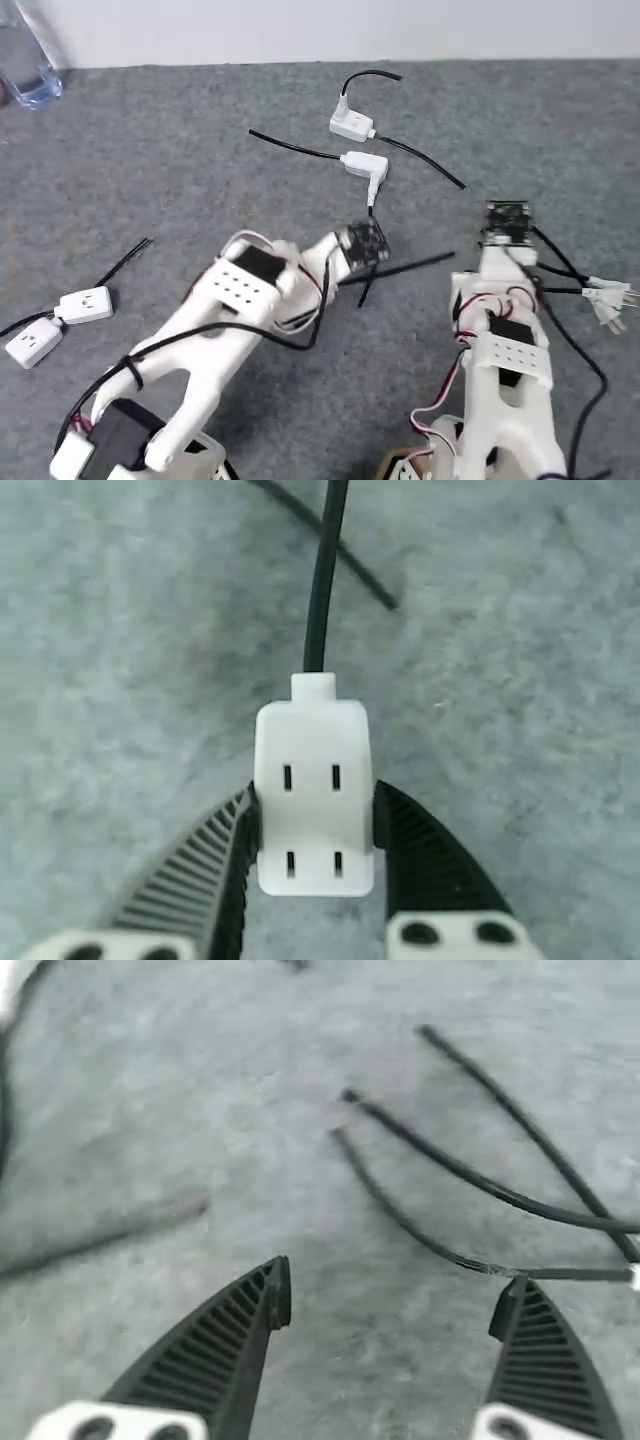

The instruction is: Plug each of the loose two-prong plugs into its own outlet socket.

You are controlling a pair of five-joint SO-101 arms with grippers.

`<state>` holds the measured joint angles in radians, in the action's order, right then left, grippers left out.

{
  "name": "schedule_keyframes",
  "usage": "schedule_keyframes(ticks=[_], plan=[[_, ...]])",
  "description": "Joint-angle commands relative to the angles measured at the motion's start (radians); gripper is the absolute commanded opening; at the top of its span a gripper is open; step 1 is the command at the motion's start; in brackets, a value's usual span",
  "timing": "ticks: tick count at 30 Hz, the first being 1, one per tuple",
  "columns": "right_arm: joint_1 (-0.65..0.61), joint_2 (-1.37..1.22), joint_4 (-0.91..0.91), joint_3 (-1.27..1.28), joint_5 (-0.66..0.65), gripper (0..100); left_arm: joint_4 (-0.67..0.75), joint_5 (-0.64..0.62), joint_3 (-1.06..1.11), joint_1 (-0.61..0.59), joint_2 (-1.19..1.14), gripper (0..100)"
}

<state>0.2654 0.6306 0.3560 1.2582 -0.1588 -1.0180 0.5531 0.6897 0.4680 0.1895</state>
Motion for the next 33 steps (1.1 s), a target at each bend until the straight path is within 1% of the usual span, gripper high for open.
schedule_keyframes(ticks=[1,3,7,10,13,15,23,30,33], plan=[[0.038,0.024,-0.036,-0.032,0.038,31.8,0.075,-0.003,0.035,0.018,-0.003,1],[0.035,0.024,-0.038,-0.032,0.037,31.8,0.071,0.038,0.044,0.023,-0.005,1],[0.035,0.019,-0.054,-0.032,0.037,31.8,-0.017,0.095,0.045,0.043,-0.005,1],[0.035,0.018,-0.056,-0.032,0.037,31.8,-0.087,0.172,0.044,0.063,-0.005,1],[0.036,0.018,-0.056,-0.032,0.035,31.8,-0.112,0.255,0.039,0.058,-0.006,1],[0.036,0.018,-0.056,-0.032,0.034,31.8,-0.103,0.282,0.039,0.057,-0.006,1],[0.033,0.015,-0.056,-0.032,0.032,31.8,0.018,0.284,0.044,0.058,-0.006,1],[0.021,0.015,-0.056,-0.032,0.031,31.8,0.061,0.284,0.045,0.061,-0.012,1],[0.018,0.015,-0.056,-0.032,0.031,31.8,0.081,0.284,0.022,0.063,-0.074,1]])
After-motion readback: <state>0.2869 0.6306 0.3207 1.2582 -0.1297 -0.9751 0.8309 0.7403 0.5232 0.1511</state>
